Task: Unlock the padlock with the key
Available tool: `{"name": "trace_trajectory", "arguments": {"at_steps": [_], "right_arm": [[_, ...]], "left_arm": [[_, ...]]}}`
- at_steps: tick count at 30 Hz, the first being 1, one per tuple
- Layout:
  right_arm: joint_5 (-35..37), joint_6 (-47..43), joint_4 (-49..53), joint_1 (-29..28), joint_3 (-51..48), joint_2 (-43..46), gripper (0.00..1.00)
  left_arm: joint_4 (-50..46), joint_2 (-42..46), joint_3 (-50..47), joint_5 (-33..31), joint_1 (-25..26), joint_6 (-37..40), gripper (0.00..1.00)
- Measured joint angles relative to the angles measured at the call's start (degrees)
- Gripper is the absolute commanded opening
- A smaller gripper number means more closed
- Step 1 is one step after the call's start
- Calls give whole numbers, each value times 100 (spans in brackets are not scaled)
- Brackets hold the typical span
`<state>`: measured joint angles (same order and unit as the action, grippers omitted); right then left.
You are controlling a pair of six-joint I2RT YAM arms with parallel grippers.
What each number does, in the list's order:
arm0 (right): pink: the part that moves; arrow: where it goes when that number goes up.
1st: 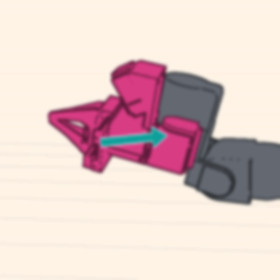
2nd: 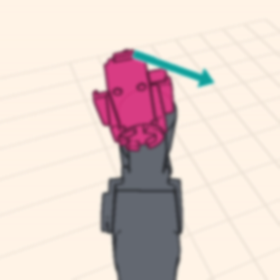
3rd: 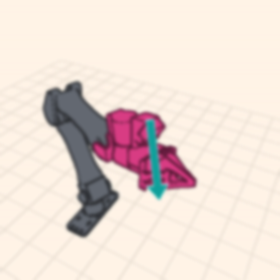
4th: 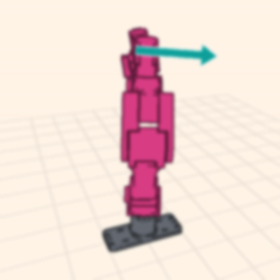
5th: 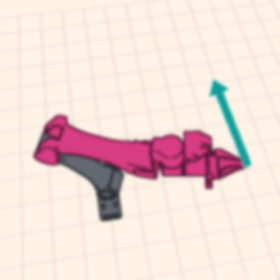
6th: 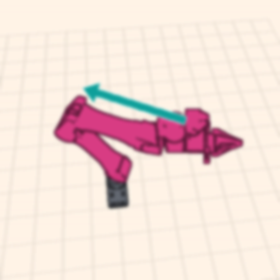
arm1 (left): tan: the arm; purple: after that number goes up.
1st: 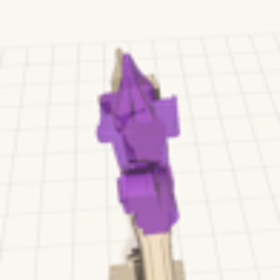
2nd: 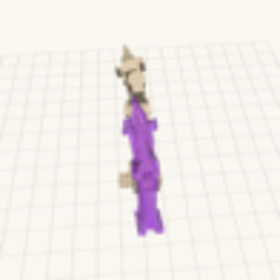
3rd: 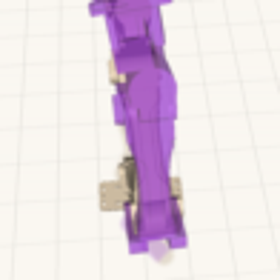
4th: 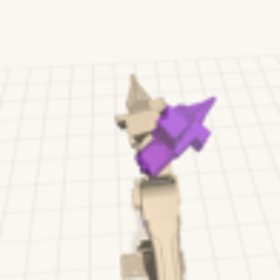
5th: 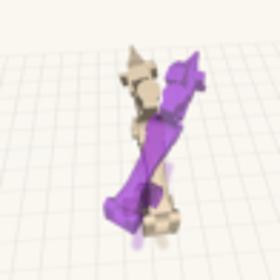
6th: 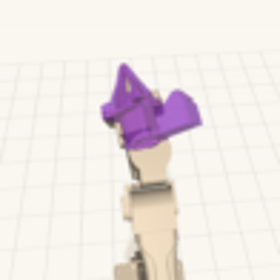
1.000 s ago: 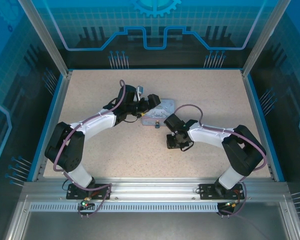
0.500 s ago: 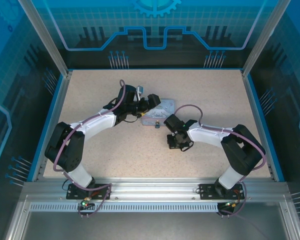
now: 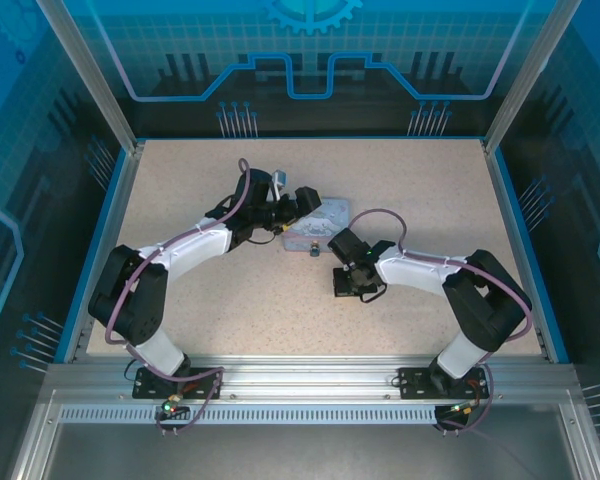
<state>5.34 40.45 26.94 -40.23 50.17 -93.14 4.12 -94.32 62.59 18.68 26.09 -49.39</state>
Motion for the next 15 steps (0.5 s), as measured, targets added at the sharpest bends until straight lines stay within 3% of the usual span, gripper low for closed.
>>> {"name": "trace_trajectory", "arguments": {"at_steps": [7,15], "right_arm": [[-284,-214,-44,111,-245,442,0],[-1010,-463,-278,763,-304,1694,0]], "left_arm": [[-68,55,33,-39,0,4,99],[-92,195,33,-31,0,-24,99]]}}
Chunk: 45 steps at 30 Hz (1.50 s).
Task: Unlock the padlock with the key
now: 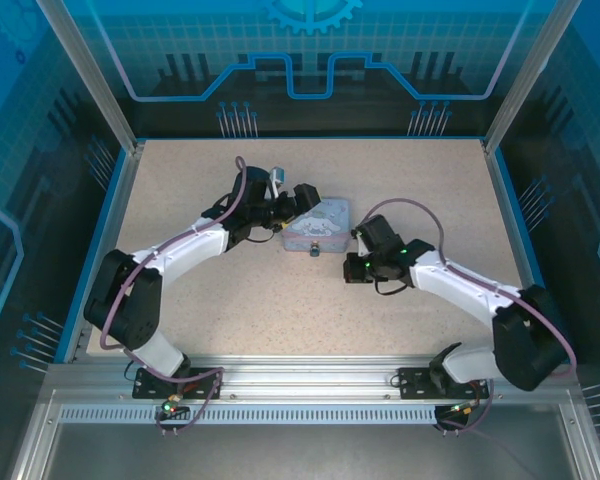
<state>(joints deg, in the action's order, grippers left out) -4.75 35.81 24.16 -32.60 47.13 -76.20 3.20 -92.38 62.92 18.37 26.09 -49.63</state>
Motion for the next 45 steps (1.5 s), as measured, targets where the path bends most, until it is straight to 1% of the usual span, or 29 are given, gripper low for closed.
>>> {"name": "trace_trajectory", "arguments": {"at_steps": [6,10,16,23,26,27,28,35,41,45], "right_arm": [[-553,0,-127,557,-37,439,0],[-798,37,-197,717,-44,549,0],[-990,153,-498,695,-234,354,0],[-984,348,-905,275,-1023,4,0],[-922,417,-1027,249,-1410,-76,27],[-887,444,-1034,251,-1508,-98,31],[-859,470,-1034,249,-1582,-103,33],[-542,557,-890,225,-1624,28,37],[-24,511,-297,15,-1115,31,38],[286,404,-4,-190,-730,-225,38]], "left_arm": [[55,24,-46,122,46,-297,99],[223,24,-188,192,170,-595,99],[352,26,-245,210,264,-822,99],[358,24,-245,208,264,-896,99],[358,24,-245,208,264,-896,99],[361,24,-243,208,264,-896,99],[358,24,-243,208,264,-896,99],[361,24,-243,208,264,-898,99],[411,24,-243,208,264,-896,99],[424,24,-229,205,264,-896,99]]}}
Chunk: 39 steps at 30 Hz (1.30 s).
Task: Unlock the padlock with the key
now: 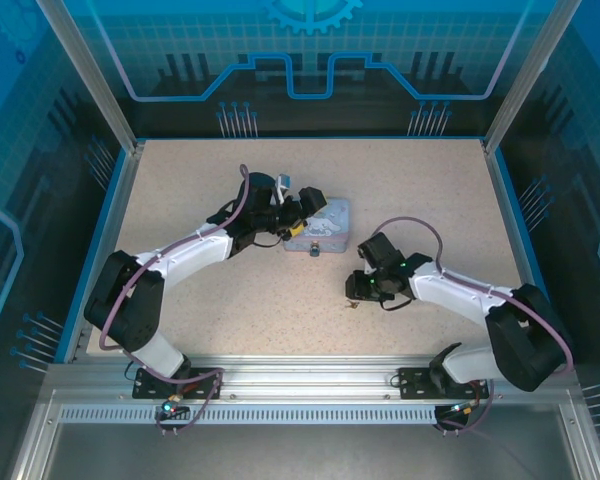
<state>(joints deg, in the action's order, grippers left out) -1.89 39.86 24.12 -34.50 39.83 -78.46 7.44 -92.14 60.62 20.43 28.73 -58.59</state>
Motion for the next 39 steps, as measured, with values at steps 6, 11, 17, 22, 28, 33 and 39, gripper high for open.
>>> {"name": "trace_trajectory", "arguments": {"at_steps": [6,11,17,22,28,33,39], "right_arm": [[435,-81,452,-297,382,-566,38],[787,-111,772,-616,772,-938,36],[1091,-131,1005,-898,935,-1244,33],[1178,-136,1078,-933,946,-1340,28],[1156,-157,1029,-931,940,-1344,15],[1071,-190,990,-905,935,-1333,5],[933,-238,907,-789,850,-1211,0]], "left_arm": [[-4,0,4,-2,0,0,99],[-4,0,4,-22,0,0,99],[-4,0,4,-31,0,2,99],[-4,0,4,-61,0,0,99],[-4,0,4,-63,0,2,99],[-4,0,4,-63,0,4,99],[-9,0,4,-66,0,17,99]]}}
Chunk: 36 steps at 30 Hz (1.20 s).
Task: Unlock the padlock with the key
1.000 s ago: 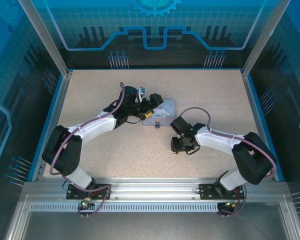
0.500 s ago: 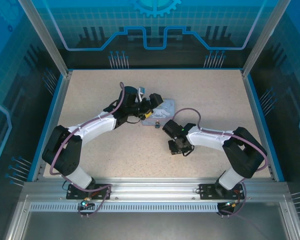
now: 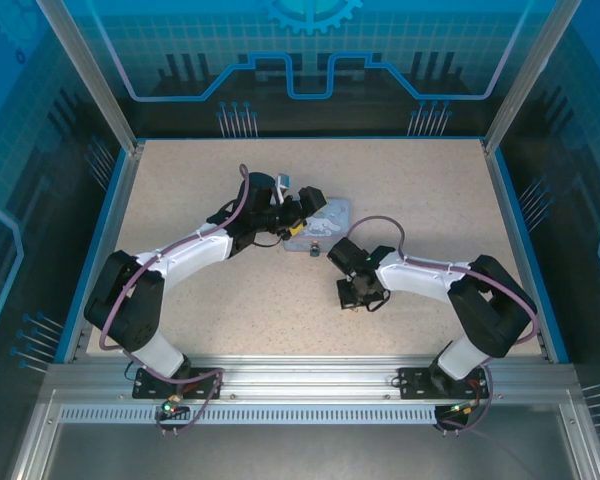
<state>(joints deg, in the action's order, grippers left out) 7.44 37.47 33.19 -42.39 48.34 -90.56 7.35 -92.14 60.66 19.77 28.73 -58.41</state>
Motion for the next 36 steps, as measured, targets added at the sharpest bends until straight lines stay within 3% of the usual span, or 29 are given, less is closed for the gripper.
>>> {"name": "trace_trajectory", "arguments": {"at_steps": [22,31,36], "right_arm": [[-863,-46,-393,859,-138,1200,0],[-1268,-44,-334,1213,293,1384,0],[-1425,-37,-278,1401,662,1386,0]], "left_arm": [[-20,55,-13,-44,0,48,99],[262,199,-459,24,0,-17,99],[503,280,-898,92,59,-33,91]]}}
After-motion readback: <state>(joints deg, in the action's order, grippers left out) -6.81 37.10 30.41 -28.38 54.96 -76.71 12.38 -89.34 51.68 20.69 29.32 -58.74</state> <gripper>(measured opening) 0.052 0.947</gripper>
